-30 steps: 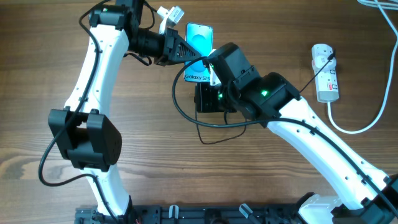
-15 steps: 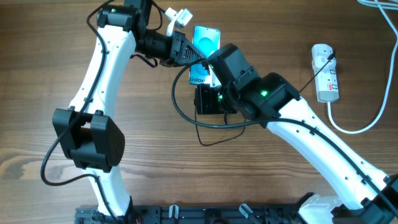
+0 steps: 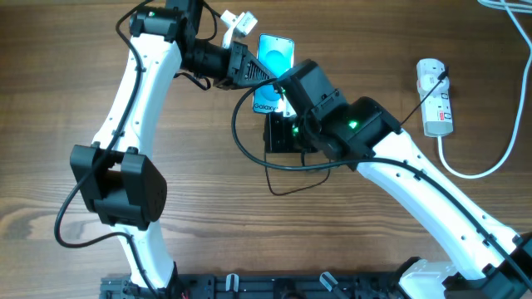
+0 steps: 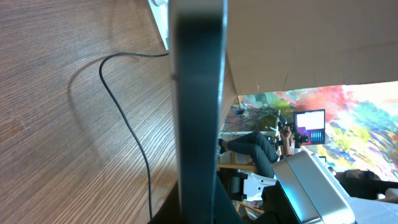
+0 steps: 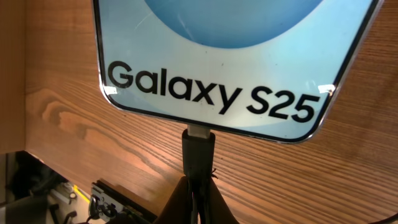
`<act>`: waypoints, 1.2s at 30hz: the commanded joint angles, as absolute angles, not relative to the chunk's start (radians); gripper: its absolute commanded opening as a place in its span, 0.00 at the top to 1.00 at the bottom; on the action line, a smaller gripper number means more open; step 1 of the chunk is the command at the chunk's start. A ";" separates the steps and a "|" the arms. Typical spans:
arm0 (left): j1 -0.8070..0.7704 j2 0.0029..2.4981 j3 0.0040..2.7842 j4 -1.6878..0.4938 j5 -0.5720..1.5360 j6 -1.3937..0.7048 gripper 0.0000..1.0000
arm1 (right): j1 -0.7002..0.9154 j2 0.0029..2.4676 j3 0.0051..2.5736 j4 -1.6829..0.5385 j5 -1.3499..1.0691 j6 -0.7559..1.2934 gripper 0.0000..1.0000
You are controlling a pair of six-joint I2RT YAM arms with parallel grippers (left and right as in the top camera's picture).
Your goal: Plug charger to phone and switch on socket
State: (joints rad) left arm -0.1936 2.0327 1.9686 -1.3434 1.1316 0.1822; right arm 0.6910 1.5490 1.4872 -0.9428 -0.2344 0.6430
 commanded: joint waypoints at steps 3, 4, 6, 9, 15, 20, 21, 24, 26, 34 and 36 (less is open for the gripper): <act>-0.190 2.016 1.980 -1.348 1.184 0.203 0.96 | 0.690 1.552 1.492 -0.920 -0.202 0.654 0.95; -0.190 2.016 1.980 -1.348 1.184 0.203 0.96 | 0.690 1.552 1.492 -0.920 -0.199 0.654 0.95; -0.190 2.016 1.980 -1.348 1.169 0.203 0.96 | 0.686 1.552 1.492 -0.921 -0.175 0.653 0.95; -0.190 2.016 1.980 -1.348 1.164 0.203 0.96 | 0.676 1.552 1.492 -0.921 -0.171 0.653 0.96; -0.190 2.016 1.980 -1.348 1.153 0.207 0.96 | 0.673 1.552 1.492 -0.920 -0.177 0.643 0.96; -0.190 2.016 1.980 -1.348 1.150 0.207 0.96 | 0.673 1.552 1.492 -0.919 -0.176 0.643 0.96; -0.190 2.016 1.980 -1.348 1.146 0.207 0.96 | 0.673 1.552 1.492 -0.918 -0.176 0.643 0.95; -0.190 2.016 1.980 -1.348 1.131 0.207 0.96 | 0.673 1.552 1.492 -0.912 -0.176 0.642 0.95; -0.191 2.016 1.980 -1.348 1.131 0.206 0.96 | 0.673 1.552 1.492 -0.905 -0.176 0.642 0.95; -0.195 2.016 1.980 -1.356 1.132 0.206 0.96 | 0.673 1.552 1.492 -0.886 -0.171 0.626 0.95; -0.194 2.016 1.980 -1.359 1.132 0.206 0.96 | 0.673 1.552 1.492 -0.882 -0.160 0.618 0.95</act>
